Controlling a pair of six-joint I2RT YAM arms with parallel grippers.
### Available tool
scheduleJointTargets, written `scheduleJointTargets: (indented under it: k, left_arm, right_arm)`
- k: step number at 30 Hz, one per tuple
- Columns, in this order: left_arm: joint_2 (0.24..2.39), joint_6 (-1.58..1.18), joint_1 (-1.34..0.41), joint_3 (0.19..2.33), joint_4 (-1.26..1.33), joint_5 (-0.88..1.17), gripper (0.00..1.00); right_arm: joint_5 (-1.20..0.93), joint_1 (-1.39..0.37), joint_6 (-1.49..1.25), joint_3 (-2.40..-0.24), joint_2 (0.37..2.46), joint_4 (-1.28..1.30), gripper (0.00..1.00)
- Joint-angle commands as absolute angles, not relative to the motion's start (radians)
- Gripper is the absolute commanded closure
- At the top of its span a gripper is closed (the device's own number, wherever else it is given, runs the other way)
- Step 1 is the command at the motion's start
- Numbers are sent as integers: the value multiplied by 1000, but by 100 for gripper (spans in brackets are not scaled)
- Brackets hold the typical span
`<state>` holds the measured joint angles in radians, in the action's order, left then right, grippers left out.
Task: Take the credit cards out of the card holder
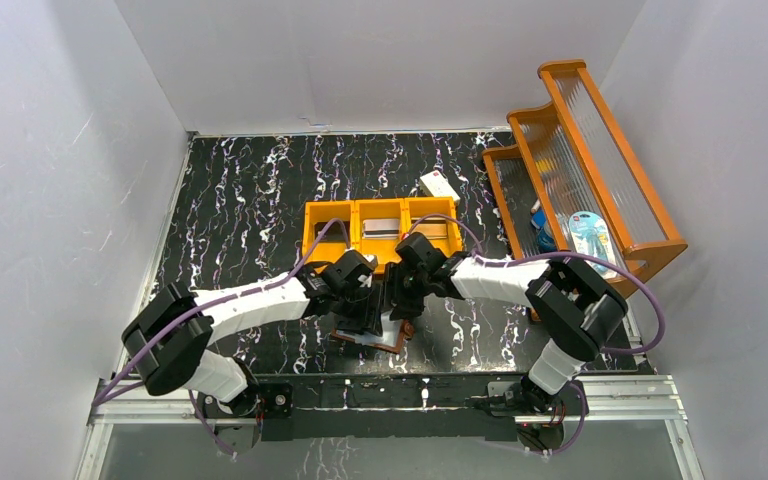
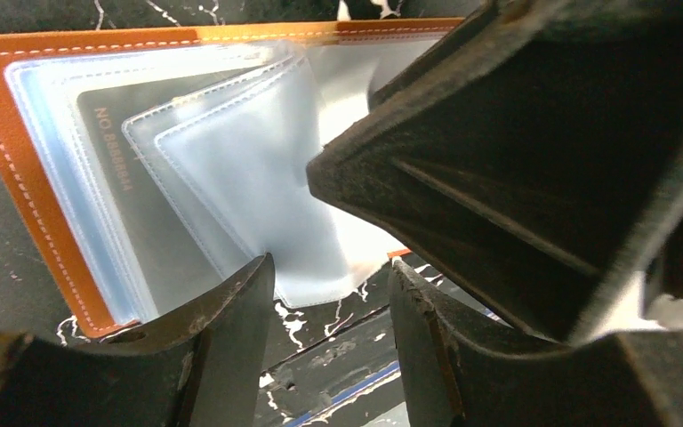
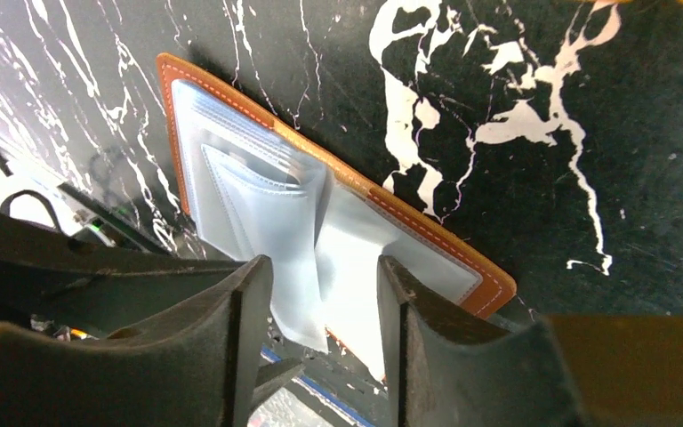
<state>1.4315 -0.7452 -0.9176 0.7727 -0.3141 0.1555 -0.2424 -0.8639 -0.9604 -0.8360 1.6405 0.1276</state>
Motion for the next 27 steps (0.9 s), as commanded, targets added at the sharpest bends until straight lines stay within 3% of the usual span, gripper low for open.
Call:
scheduleJointTargets:
  k: [1,4,13,27]
  left_arm:
    - [1394,-730,-920,762,-269,187,51]
    - [1378,-723,-920,762,-280,171,51]
    - [1269,-689,-917,833,-477,-60,46]
    - [1336,-671,-874,788,-460,-11,42]
  right_arm:
    - [-121,-891,-929,-850,1687,220,49]
    - [-110,-890,-934,-838,1688,222,55]
    - [-141,-890,-965,-782,1677,147,59]
    - [-146,-889,-982,-764,1686,127,61]
